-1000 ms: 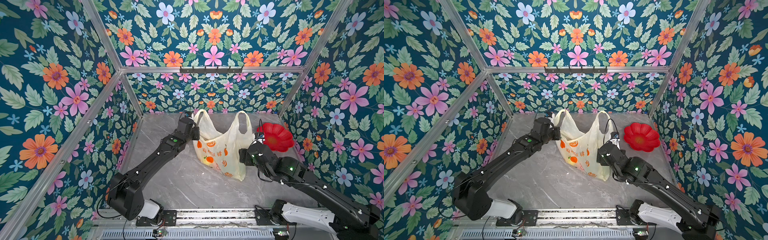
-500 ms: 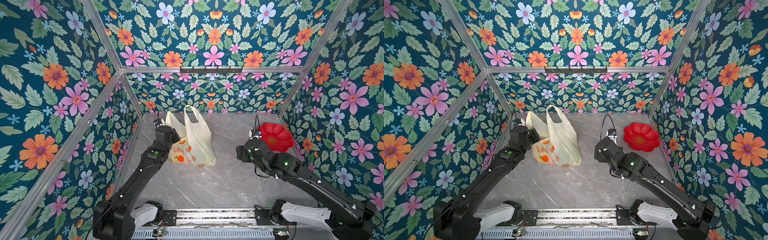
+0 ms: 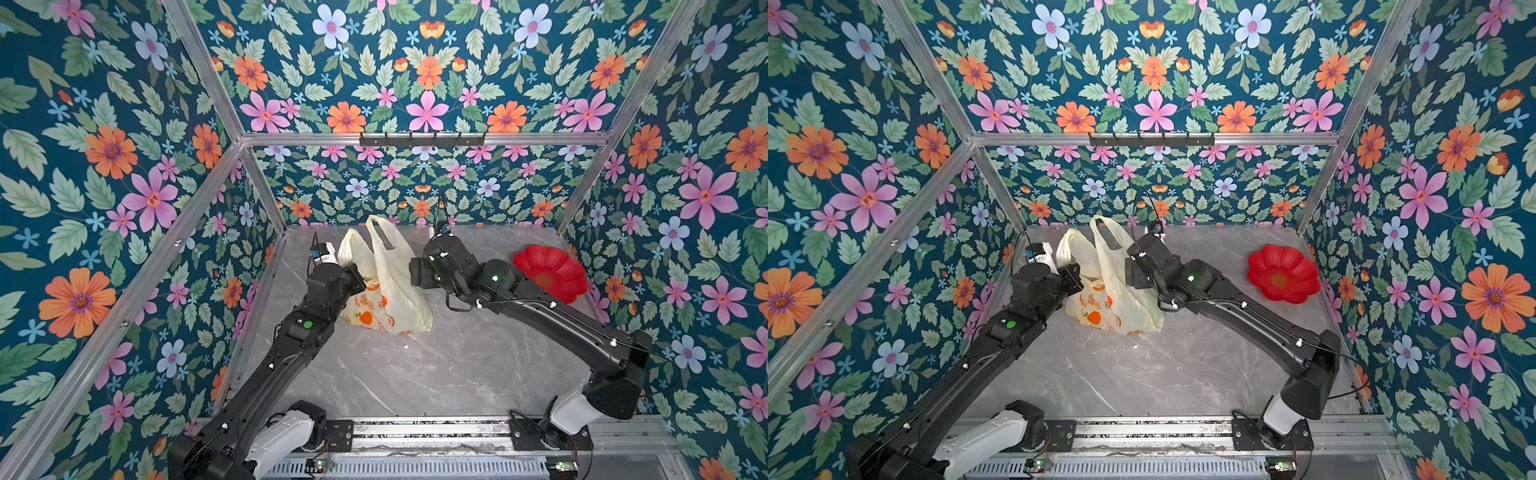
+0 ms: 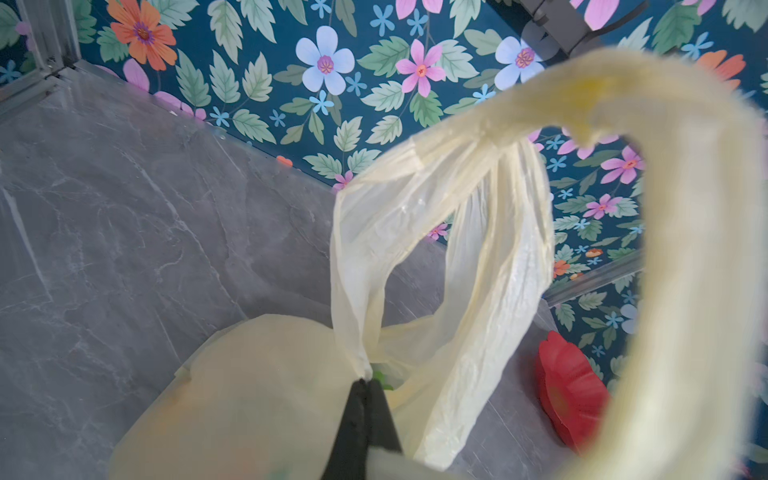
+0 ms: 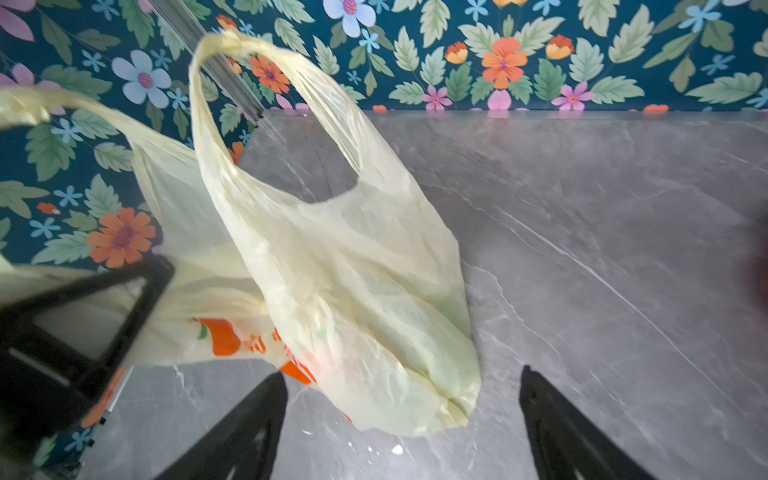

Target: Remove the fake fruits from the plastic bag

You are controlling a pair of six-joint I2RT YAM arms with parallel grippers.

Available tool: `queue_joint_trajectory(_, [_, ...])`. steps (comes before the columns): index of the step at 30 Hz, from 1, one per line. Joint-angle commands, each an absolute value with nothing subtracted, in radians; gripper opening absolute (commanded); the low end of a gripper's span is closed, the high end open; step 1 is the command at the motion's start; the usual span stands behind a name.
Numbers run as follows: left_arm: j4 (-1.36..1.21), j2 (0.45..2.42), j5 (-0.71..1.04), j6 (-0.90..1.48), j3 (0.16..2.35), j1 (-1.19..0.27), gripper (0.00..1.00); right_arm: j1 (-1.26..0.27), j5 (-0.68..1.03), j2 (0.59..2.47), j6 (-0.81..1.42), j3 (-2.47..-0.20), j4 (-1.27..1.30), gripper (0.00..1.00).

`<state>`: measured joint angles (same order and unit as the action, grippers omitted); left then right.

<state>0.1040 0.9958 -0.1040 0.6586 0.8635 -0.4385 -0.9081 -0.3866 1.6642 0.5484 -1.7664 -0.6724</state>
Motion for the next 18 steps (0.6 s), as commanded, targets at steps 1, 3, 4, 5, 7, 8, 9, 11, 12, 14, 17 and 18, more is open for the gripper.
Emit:
queue_joint_trajectory(1, [0.065, 0.985, -0.072, 0.663, 0.865, -0.443, 0.0, -0.91, -0.363, 1.778, 0.511, -1.893, -0.662, 0.89])
queue_joint_trajectory(3, [0.064, 0.982, -0.068, 0.667, 0.864, -0.446, 0.0, -0.91, -0.344, 1.848, 0.503, -1.982, -0.676, 0.89])
queue_joint_trajectory(4, [0.064, 0.982, -0.064, 0.667, 0.862, -0.446, 0.0, -0.909, -0.336, 1.884, 0.503, -2.03, -0.692, 0.89])
queue_joint_trajectory(5, [0.064, 0.985, -0.059, 0.667, 0.862, -0.448, 0.0, -0.91, -0.327, 1.921, 0.504, -2.071, -0.709, 0.89])
queue_joint_trajectory(7, [0.061, 0.989, -0.052, 0.669, 0.861, -0.449, 0.0, -0.909, -0.31, 1.977, 0.503, -2.144, -0.736, 0.89])
queue_joint_trajectory(8, [0.058, 0.991, -0.047, 0.67, 0.859, -0.451, 0.0, -0.91, -0.308, 1.997, 0.502, -2.166, -0.739, 0.89])
queue_joint_trajectory(9, [0.057, 0.992, -0.044, 0.67, 0.857, -0.452, 0.0, -0.912, -0.306, 2.014, 0.5, -2.18, -0.739, 0.89])
queue_joint_trajectory(11, [0.057, 0.997, -0.044, 0.669, 0.859, -0.454, 0.0, -0.908, -0.301, 2.06, 0.488, -2.223, -0.752, 0.88])
queue_joint_trajectory(12, [0.058, 0.998, -0.044, 0.669, 0.86, -0.454, 0.0, -0.91, -0.306, 2.082, 0.486, -2.248, -0.766, 0.88])
queue_joint_trajectory(14, [0.057, 1.0, -0.044, 0.669, 0.861, -0.454, 0.0, -0.909, -0.319, 2.14, 0.481, -2.322, -0.814, 0.88])
queue_joint_trajectory(17, [0.061, 1.002, -0.045, 0.669, 0.864, -0.454, 0.0, -0.909, -0.326, 2.211, 0.473, -2.418, -0.873, 0.88])
queue_joint_trajectory(18, [0.061, 1.001, -0.048, 0.669, 0.864, -0.454, 0.0, -0.91, -0.32, 2.223, 0.471, -2.446, -0.886, 0.88])
